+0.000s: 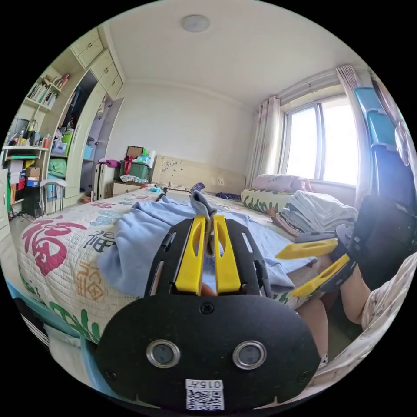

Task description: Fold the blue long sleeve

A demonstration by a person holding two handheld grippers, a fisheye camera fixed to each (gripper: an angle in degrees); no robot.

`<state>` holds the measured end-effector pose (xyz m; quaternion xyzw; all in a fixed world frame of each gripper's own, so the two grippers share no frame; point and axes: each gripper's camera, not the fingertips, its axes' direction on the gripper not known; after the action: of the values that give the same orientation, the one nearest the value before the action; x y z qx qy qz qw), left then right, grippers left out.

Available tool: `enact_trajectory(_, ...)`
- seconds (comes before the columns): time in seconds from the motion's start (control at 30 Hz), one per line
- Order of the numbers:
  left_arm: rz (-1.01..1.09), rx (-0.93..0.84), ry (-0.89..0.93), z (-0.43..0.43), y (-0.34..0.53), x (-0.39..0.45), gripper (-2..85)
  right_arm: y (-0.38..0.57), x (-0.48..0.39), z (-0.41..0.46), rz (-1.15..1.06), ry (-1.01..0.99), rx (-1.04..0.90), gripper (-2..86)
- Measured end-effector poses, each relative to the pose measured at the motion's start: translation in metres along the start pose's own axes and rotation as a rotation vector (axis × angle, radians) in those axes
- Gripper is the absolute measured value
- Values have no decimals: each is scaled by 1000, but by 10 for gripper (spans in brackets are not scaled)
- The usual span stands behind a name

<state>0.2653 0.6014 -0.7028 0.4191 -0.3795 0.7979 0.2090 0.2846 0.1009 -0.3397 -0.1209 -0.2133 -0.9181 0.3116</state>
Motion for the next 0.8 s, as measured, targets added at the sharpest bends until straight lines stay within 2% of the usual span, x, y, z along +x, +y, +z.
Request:
enact_trajectory(0.1, 30, 1, 19, -5, -8, 3, 10, -10, 2, 21, -19, 92, -85, 74)
enact_trajectory(0.17, 51, 15, 59, -5, -17, 5, 10, -15, 19, 19, 20, 63, -52, 49)
enact_trajectory(0.27, 115, 10, 94, -4, -53, -4, 9, -9, 86, -13, 223, 3, 74, 39)
enact_trajectory(0.33, 134, 22, 45, -11, -84, -26, 10, 11, 150, -44, 431, 77, 141, 37)
enact_trajectory(0.4, 118, 33, -112, -26, -139, -80, 13, 59, 245, -100, 739, 357, 170, 36)
enact_trajectory(0.43, 102, 43, -174, -31, -154, -98, 15, 73, 266, -115, 813, 465, 164, 36)
enact_trajectory(0.5, -11, 110, -505, -52, -209, -178, 28, 122, 338, -168, 1050, 884, 42, 42)
enact_trajectory(0.53, -34, 121, -592, -57, -221, -197, 33, 131, 351, -177, 1090, 973, -23, 46)
enact_trajectory(0.57, -59, 132, -801, -65, -236, -226, 51, 148, 368, -193, 1182, 1100, -105, 61)
enact_trajectory(0.6, -95, 128, -930, -75, -242, -248, 76, 157, 369, -207, 1217, 1102, -86, 83)
enact_trajectory(0.63, -110, 123, -935, -81, -242, -255, 83, 159, 364, -213, 1212, 1071, -45, 86)
enact_trajectory(0.67, -160, 116, -847, -96, -236, -265, 97, 160, 348, -217, 1149, 970, 44, 91)
enact_trajectory(0.7, -243, 98, -629, -111, -221, -268, 95, 158, 328, -214, 1068, 853, 104, 84)
enact_trajectory(0.73, -273, 82, -490, -117, -211, -265, 95, 157, 317, -210, 1029, 789, 116, 80)
enact_trajectory(0.77, -248, 69, -235, -125, -187, -248, 91, 155, 294, -198, 965, 664, 120, 79)
enact_trajectory(0.8, -140, 60, -73, -130, -159, -215, 88, 156, 268, -183, 913, 551, 121, 78)
